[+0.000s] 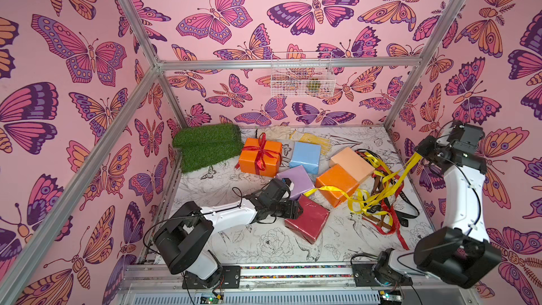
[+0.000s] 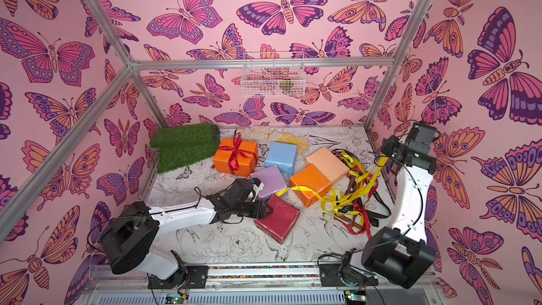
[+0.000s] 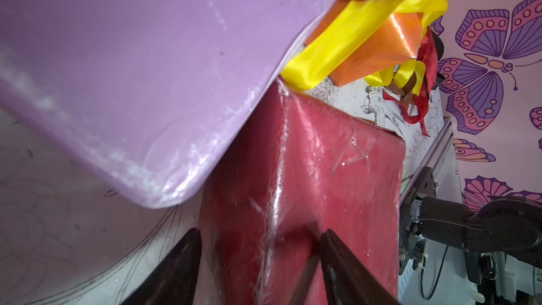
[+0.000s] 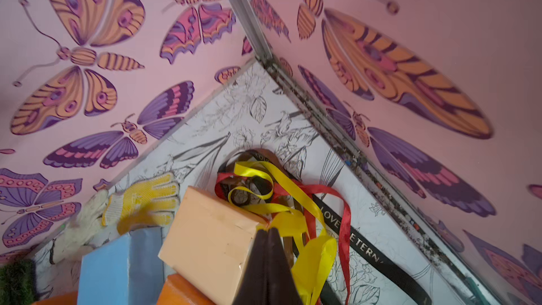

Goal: Untie the ribbon bows on the gift boxes
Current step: Place the ribbon at the center of the board, then pick up the ribbon at the center of the board.

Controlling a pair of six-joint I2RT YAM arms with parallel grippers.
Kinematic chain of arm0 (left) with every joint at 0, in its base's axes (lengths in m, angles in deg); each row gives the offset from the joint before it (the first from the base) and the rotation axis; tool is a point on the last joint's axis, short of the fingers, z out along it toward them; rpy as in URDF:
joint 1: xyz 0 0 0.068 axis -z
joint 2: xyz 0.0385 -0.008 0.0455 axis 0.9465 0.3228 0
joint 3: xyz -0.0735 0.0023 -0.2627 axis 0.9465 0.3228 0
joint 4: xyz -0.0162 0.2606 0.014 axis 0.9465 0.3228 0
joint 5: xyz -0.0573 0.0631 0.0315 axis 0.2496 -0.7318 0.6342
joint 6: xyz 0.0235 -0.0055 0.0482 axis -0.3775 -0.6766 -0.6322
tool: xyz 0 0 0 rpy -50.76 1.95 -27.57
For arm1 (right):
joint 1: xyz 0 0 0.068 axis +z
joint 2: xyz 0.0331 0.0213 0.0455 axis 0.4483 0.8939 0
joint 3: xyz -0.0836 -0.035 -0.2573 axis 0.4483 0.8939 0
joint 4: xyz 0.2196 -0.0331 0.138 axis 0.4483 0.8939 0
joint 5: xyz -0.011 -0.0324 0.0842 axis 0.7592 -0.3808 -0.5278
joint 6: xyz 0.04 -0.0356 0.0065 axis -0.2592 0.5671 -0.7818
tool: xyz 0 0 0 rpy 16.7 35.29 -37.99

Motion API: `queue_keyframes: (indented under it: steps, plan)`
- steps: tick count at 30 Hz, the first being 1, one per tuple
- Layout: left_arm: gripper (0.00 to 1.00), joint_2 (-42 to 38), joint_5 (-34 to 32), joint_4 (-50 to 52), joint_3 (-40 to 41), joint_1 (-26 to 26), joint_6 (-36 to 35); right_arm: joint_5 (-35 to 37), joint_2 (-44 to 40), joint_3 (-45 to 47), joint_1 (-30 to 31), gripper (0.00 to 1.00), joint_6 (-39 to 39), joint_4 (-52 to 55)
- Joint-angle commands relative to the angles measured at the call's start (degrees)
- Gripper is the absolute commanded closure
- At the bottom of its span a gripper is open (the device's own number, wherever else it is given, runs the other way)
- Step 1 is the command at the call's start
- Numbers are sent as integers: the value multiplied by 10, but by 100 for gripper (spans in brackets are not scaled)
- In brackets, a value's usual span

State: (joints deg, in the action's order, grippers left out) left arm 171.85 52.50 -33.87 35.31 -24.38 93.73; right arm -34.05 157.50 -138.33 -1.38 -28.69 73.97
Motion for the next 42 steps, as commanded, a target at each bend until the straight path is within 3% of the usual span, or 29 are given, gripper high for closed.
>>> queue_keyframes:
  steps: [1,18,19,21,25,29,31,33,35,37,40,42]
  plan:
    - [34,-8,-4,17,-3,-4,-7,-32,42,-43,18,100,-3,4]
    - [34,-42,-24,17,23,-4,6,-30,347,-277,115,100,46,86]
    - [34,-43,-25,17,25,-4,6,-33,358,-287,120,93,50,93]
    - [34,-45,-26,17,26,-4,5,-42,366,-295,129,68,57,96]
    - [34,-42,-27,17,26,-4,3,-20,346,-287,168,40,89,97]
    - [34,-38,-25,17,24,-4,5,45,284,-255,222,32,120,100]
    - [34,-40,-26,17,26,-4,7,81,233,-222,252,32,142,108]
    - [34,-43,-28,18,28,-4,6,68,171,-164,278,38,175,100]
    - [34,-47,-34,24,25,-4,2,-41,103,-73,291,43,212,69]
    - [33,-48,-34,34,19,-5,-5,-103,36,2,310,48,230,39]
    - [33,-46,-28,48,7,-5,-14,-89,8,48,368,51,240,39]
    - [33,-46,-25,51,5,-5,-16,-59,20,45,419,45,261,65]
